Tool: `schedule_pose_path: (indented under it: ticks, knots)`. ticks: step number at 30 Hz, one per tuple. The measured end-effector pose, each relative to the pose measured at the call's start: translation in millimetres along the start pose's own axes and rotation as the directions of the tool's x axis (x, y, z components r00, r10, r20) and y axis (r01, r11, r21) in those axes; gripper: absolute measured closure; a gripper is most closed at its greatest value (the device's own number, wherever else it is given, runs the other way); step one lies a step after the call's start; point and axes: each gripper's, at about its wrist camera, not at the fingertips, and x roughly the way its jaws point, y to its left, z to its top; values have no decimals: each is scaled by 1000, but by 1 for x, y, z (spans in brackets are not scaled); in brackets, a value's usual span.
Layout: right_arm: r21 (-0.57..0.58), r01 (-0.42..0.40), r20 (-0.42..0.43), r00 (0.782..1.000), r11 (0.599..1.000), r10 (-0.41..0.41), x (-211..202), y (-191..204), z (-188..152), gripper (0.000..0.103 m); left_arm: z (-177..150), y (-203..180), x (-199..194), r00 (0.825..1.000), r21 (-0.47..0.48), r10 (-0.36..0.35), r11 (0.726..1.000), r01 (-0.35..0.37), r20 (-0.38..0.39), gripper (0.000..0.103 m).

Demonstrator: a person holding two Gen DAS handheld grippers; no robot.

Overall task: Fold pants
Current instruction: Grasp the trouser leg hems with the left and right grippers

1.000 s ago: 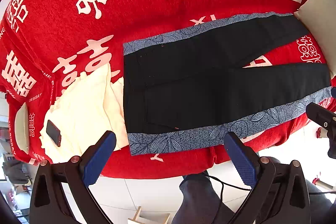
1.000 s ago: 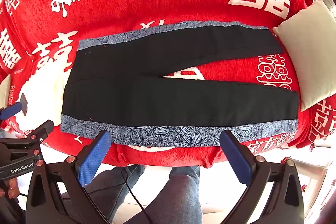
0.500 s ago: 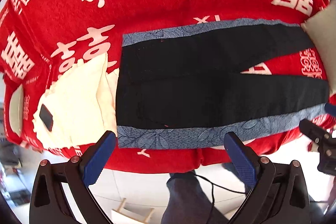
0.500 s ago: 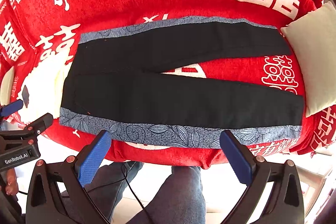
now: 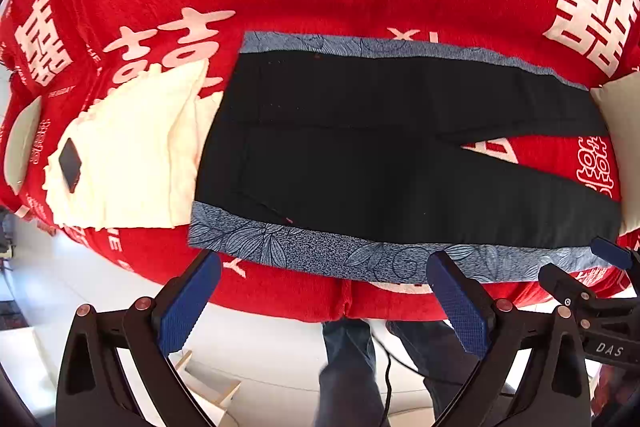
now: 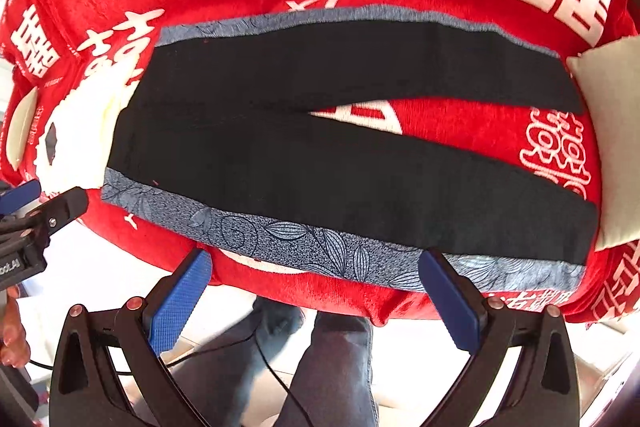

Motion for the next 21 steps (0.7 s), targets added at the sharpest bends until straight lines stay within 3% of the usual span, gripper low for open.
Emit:
schedule_pose_path:
  ticks: [7, 10, 12, 13, 14, 15, 16, 18, 21]
  knots:
    - [48, 12, 14, 1000, 999, -13, 38, 4, -9, 0, -12, 19, 44, 999, 4, -44, 999, 44, 11, 0]
    - [143, -147, 57, 989, 979, 140, 52, -5, -20, 0, -24, 36, 70, 995, -39, -97, 995, 97, -10, 0]
    - [232, -329, 102, 944, 916, 313, 65, -15, -31, 0, -33, 49, 87, 988, -78, -155, 985, 153, -17, 0]
    - [289, -437, 137, 900, 852, 415, 77, -22, -40, 2, -38, 55, 97, 982, -103, -185, 978, 182, -22, 0]
    - [317, -484, 153, 875, 816, 459, 85, -25, -46, 4, -42, 61, 106, 977, -124, -213, 970, 208, -27, 0]
    - [351, -531, 170, 846, 771, 505, 99, -28, -55, 15, -47, 67, 117, 969, -148, -246, 960, 238, -35, 0]
    - [367, -547, 174, 835, 752, 522, 108, -28, -61, 31, -52, 72, 128, 962, -171, -269, 951, 259, -41, 0]
    - [404, -571, 168, 815, 715, 555, 132, -29, -73, 40, -61, 81, 147, 950, -205, -309, 934, 293, -45, 0]
    - [440, -623, 183, 768, 647, 614, 161, -26, -88, 43, -67, 88, 162, 936, -234, -349, 914, 330, -41, 0]
